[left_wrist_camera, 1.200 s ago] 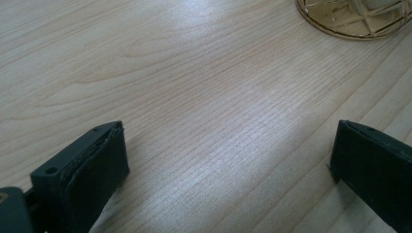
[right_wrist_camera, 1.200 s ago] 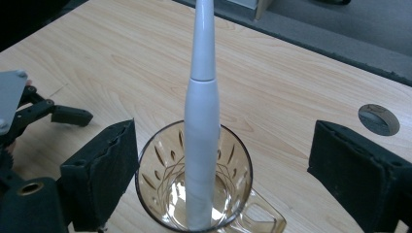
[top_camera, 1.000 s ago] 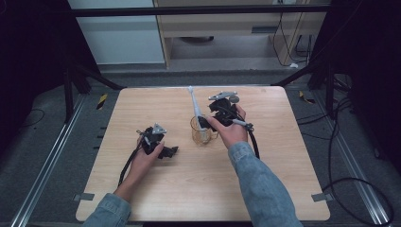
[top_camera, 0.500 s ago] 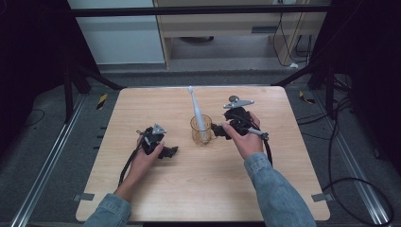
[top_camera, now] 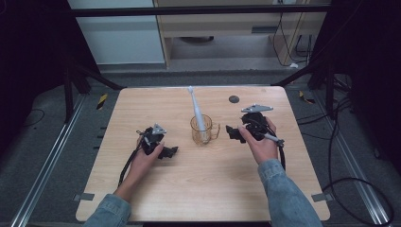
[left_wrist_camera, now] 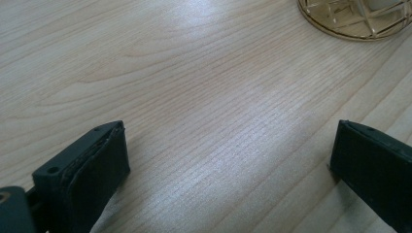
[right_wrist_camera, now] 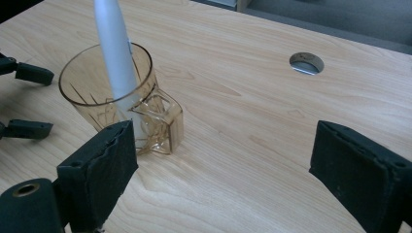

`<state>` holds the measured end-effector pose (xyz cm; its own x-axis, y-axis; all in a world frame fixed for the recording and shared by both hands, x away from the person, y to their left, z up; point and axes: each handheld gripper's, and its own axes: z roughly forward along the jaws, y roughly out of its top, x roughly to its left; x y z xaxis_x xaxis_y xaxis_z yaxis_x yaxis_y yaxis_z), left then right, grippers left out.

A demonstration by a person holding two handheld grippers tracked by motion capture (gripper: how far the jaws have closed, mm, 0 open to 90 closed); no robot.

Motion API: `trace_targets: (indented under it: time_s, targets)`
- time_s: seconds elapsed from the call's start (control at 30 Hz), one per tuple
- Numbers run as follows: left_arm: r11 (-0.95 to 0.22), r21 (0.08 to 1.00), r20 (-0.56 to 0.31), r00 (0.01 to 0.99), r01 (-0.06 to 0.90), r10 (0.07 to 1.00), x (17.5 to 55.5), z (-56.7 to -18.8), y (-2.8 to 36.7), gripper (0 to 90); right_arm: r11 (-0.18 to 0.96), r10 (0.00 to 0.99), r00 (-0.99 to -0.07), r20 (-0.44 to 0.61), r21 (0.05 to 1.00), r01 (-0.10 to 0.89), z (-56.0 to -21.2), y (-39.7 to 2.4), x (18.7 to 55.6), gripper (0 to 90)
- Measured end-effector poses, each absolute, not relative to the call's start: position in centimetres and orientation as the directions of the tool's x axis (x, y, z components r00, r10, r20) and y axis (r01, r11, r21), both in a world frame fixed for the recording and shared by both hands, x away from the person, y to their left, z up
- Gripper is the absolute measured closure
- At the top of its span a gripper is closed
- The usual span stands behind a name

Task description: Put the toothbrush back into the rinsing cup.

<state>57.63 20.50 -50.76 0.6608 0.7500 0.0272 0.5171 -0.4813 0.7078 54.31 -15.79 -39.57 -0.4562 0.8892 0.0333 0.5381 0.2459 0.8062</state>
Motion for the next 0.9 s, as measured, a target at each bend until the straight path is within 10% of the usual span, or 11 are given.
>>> trace_targets:
  time_s: [0.9]
  targets:
    - [-0.479, 0.708, 0.024, 0.660, 0.519, 0.751, 57.6, -50.8, 20.5, 0.0, 0.197, 0.938, -0.347, 0.013, 0.803, 0.562, -41.7, -20.8, 54.0, 9.6]
